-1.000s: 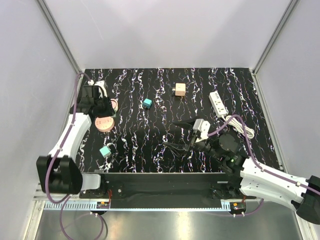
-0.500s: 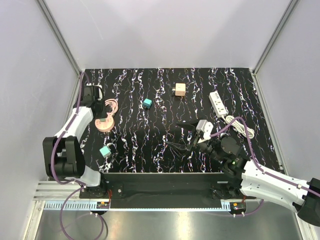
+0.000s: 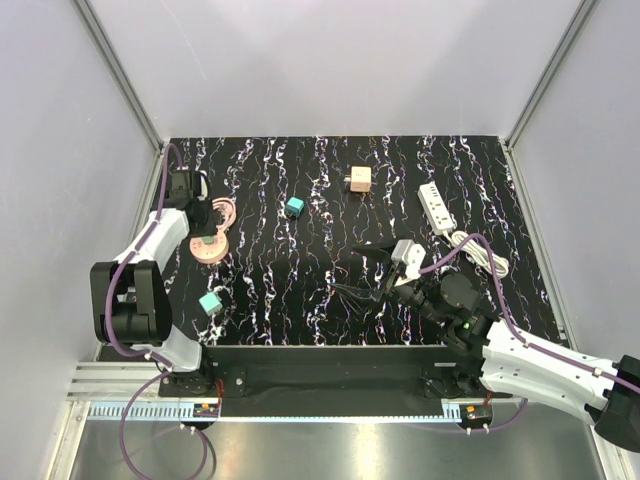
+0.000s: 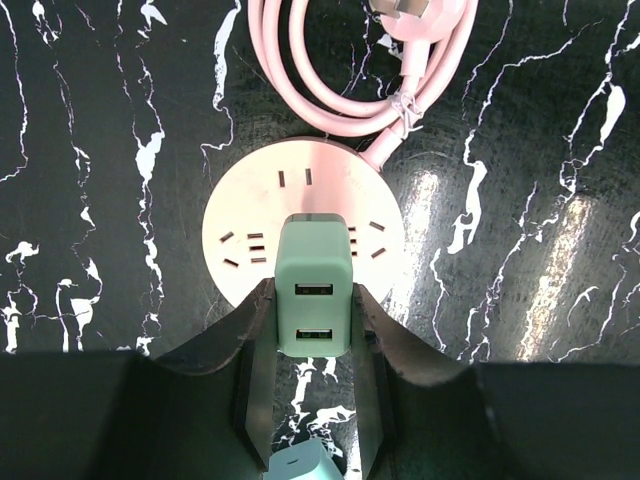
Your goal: Insert the plug
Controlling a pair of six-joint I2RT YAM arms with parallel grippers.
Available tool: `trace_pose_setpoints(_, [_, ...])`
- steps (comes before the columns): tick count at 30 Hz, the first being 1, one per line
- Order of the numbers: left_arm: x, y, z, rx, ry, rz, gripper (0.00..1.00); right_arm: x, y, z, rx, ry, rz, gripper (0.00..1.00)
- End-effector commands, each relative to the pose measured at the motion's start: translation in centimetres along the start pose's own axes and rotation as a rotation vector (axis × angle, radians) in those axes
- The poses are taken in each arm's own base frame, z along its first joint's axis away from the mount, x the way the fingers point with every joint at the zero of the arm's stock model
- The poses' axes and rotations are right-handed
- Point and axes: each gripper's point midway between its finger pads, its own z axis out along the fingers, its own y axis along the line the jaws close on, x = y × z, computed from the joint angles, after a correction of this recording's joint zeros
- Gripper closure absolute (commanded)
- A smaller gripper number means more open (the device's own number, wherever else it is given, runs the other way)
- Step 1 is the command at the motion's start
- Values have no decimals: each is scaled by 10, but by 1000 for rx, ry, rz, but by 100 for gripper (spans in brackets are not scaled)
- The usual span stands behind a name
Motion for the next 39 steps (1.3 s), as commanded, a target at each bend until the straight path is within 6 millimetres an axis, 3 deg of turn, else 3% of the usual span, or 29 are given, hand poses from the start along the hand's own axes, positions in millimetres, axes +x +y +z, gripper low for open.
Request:
trace_pose_setpoints(1, [-35, -5, -13, 28, -104, -21, 100, -12, -2, 3, 12, -50, -3, 0])
trace_pose_setpoints(8, [-27, -17, -7, 85, -71, -29, 100, -11, -2, 4, 9, -44, -6, 0])
trace_pose_setpoints(23, [-12, -19, 9, 91, -3, -54, 100, -12, -2, 2, 12, -42, -9, 0])
trace_pose_setpoints(39, [-26, -14, -12, 64, 11, -53, 100, -7, 0, 4, -3, -28, -6, 0])
